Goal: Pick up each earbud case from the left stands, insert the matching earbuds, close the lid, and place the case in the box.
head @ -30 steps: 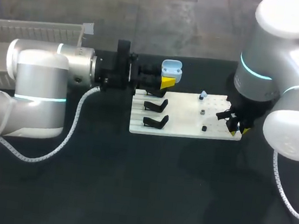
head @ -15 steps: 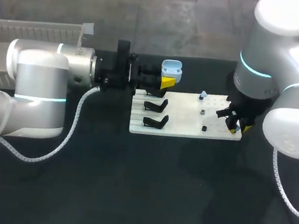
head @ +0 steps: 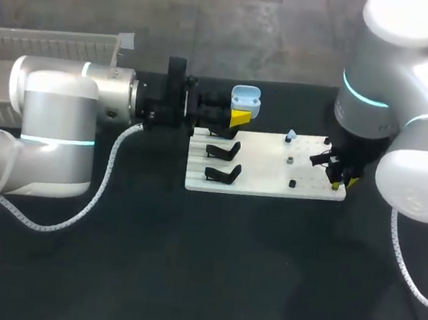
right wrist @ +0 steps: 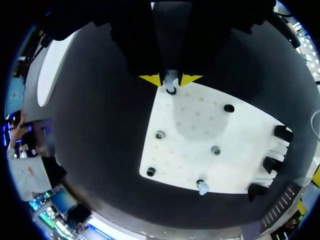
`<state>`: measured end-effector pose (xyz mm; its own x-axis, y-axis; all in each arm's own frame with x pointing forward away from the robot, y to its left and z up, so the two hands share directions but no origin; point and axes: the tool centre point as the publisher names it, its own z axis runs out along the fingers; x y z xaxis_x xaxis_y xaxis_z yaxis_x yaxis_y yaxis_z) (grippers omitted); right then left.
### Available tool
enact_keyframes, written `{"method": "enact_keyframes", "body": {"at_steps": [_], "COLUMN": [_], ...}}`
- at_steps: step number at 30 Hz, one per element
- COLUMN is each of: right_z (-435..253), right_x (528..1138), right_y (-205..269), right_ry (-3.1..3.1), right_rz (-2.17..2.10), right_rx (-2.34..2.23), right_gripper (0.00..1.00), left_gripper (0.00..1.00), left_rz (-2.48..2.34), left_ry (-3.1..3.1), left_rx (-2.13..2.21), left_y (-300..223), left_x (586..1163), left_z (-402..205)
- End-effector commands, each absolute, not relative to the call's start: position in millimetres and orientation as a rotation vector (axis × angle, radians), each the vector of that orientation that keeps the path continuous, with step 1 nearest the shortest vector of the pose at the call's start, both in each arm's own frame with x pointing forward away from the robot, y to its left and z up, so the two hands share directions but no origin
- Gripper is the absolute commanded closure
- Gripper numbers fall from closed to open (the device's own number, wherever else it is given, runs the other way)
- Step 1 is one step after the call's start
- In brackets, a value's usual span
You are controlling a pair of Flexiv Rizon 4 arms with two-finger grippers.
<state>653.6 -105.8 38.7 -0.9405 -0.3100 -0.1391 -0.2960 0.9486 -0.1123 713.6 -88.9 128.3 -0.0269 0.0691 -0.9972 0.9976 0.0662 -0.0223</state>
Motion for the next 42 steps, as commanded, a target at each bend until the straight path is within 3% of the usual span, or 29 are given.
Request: {"method": "enact_keyframes", "body": {"at_steps": [1, 14, 30, 36, 42], "right_z": [74.0, 165.8, 176.0, 180.5, 185.1], "right_x": [644.1, 628.5, 627.1, 636.7, 632.3], "right_y": [-101.6, -66.6, -57.6, -43.2, -25.8], "right_ry": [2.958, 2.949, 2.949, 2.989, 2.91], "right_rz": [-0.161, -0.166, -0.185, -0.059, 0.029], "right_rx": [-0.467, -0.563, -0.556, 0.543, 0.945], "right_gripper": [1.0, 1.0, 1.0, 1.0, 1.0], "left_gripper": [1.0, 1.0, 1.0, 1.0, 1.0], "left_rz": [-1.139, -1.139, -1.139, -1.139, -1.139], "left_ry": [1.303, 1.303, 1.303, 1.303, 1.303], "left_rx": [1.193, 1.193, 1.193, 1.193, 1.193], "left_y": [-88.9, -88.9, -88.9, -88.9, -88.9], "left_x": [712.1, 712.1, 712.1, 712.1, 712.1], "left_z": [127.2, 127.2, 127.2, 127.2, 127.2]}}
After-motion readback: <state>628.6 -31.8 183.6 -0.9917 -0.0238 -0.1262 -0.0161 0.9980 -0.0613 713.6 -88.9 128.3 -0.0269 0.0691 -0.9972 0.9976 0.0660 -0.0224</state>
